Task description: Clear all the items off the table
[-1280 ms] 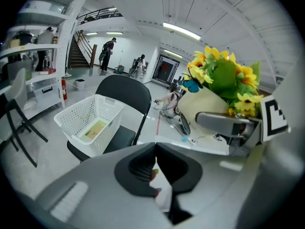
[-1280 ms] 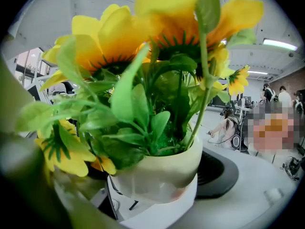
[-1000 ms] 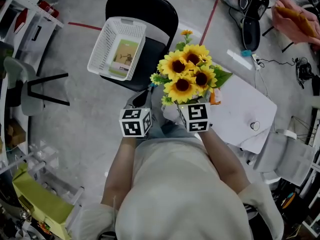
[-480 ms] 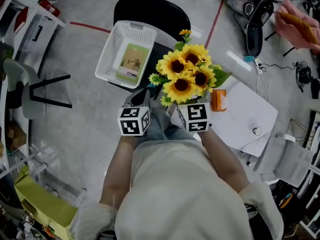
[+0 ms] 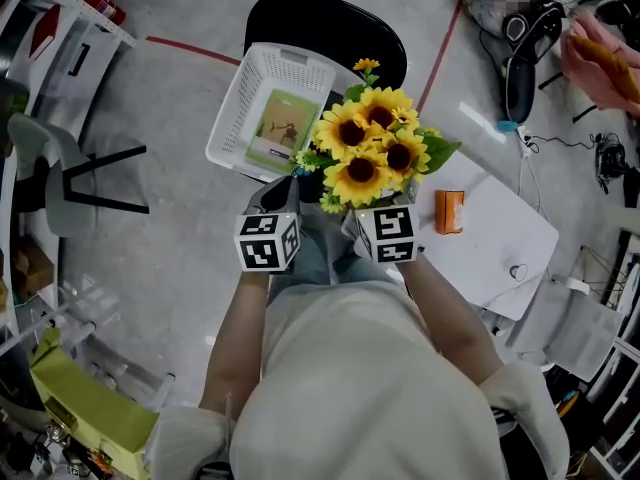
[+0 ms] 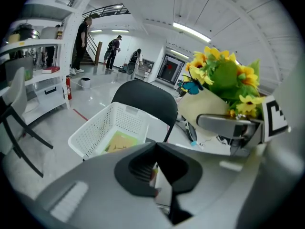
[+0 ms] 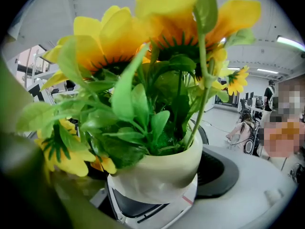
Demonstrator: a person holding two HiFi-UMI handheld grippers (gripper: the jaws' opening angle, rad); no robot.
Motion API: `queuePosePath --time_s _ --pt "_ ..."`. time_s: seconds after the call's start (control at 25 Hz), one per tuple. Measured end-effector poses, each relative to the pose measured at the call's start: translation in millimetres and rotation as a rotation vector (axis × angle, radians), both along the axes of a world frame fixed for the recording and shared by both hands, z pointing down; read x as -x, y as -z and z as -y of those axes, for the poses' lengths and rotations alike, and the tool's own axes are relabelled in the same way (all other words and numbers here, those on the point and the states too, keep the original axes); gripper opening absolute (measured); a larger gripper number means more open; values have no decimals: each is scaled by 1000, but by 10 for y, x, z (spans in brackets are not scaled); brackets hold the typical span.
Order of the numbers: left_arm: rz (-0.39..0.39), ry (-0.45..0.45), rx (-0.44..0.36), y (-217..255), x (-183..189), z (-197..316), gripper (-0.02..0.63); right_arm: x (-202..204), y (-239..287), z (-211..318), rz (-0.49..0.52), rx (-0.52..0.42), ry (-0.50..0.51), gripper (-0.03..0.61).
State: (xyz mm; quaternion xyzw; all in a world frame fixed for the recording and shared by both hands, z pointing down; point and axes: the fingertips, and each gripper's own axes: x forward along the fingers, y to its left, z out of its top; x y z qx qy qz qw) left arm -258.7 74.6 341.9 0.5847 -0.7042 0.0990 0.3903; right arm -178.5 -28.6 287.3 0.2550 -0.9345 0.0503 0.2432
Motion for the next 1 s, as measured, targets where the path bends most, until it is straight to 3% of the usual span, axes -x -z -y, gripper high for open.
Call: queuePosePath --time_s 0.16,0.76,1.0 --pt "-20 10 16 -87 357 -40 9 427 -132 -61 -23 25 18 521" --pt "-11 36 41 -362 615 -46 9 770 -652 -31 -35 77 19 520" --pt "-43 51 70 -542 1095 -53 9 1302 -947 46 -71 109 2 522"
